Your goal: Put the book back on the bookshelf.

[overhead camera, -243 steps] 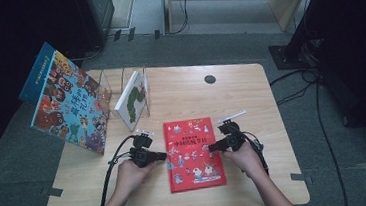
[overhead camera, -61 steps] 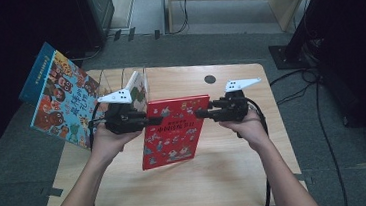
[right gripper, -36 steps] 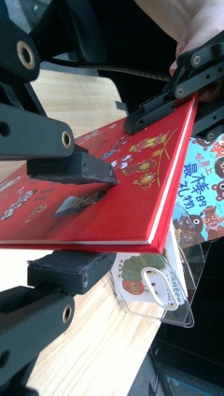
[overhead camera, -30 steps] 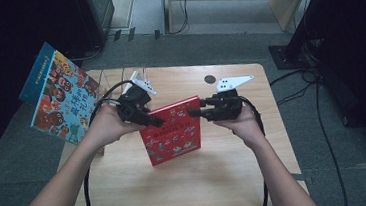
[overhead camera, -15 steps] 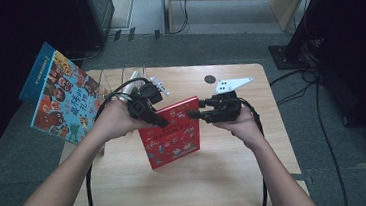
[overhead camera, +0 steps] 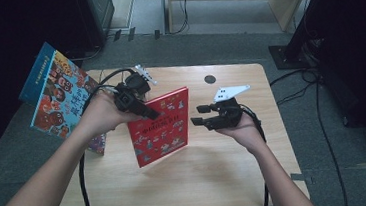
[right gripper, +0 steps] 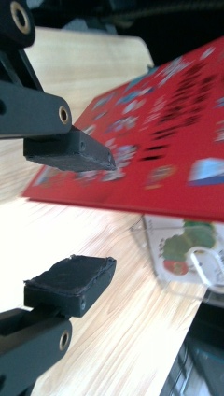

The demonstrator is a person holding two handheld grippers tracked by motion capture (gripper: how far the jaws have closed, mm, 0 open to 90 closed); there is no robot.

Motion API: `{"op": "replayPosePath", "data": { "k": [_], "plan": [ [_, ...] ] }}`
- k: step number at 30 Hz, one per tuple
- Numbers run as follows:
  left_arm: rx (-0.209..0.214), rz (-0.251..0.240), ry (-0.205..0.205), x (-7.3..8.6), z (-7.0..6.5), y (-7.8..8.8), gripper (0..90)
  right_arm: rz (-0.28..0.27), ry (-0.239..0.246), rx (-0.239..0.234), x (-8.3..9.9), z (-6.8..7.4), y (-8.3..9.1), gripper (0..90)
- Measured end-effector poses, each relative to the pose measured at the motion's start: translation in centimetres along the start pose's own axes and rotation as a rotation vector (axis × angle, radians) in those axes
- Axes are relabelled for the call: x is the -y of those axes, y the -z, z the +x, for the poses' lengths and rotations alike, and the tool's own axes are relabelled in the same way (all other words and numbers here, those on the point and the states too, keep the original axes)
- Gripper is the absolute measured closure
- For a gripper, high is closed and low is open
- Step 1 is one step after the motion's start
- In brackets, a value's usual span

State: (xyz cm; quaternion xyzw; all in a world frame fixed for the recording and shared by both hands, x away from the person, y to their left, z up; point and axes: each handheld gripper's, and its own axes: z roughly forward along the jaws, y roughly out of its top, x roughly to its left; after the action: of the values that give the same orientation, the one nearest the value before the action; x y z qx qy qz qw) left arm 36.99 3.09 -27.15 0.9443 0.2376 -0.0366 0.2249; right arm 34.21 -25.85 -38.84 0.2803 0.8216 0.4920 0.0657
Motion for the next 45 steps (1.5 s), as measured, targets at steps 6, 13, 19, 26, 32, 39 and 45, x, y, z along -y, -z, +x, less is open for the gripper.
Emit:
{"op": "replayPosePath", "data": {
  "k": [6,13,19,26,32,39,45],
  "plan": [
    [-0.005,-0.012,0.055,0.9,0.9,1.2,80.3,0.047,-0.029,0.051,2.1,-0.1,-0.8,45.9],
    [-0.003,-0.038,0.103,2.3,1.8,2.6,80.2,0.094,-0.097,0.050,4.8,0.0,-2.9,45.9],
    [-0.010,-0.055,0.154,3.9,2.4,3.6,80.2,0.099,-0.103,0.102,6.6,0.4,-4.5,45.8],
    [-0.028,-0.084,0.231,6.2,3.4,5.2,80.2,0.184,-0.106,0.130,7.9,0.5,-6.4,45.4],
    [-0.043,-0.110,0.296,8.1,4.4,6.2,80.1,0.185,-0.110,0.090,8.4,0.6,-7.7,45.4],
    [-0.068,-0.134,0.363,10.6,5.3,7.3,80.1,0.216,-0.079,0.106,8.9,0.6,-8.8,45.4],
    [-0.088,-0.166,0.432,12.8,6.2,8.5,80.1,0.204,-0.078,0.079,9.4,0.6,-9.2,44.4]
  ]
}}
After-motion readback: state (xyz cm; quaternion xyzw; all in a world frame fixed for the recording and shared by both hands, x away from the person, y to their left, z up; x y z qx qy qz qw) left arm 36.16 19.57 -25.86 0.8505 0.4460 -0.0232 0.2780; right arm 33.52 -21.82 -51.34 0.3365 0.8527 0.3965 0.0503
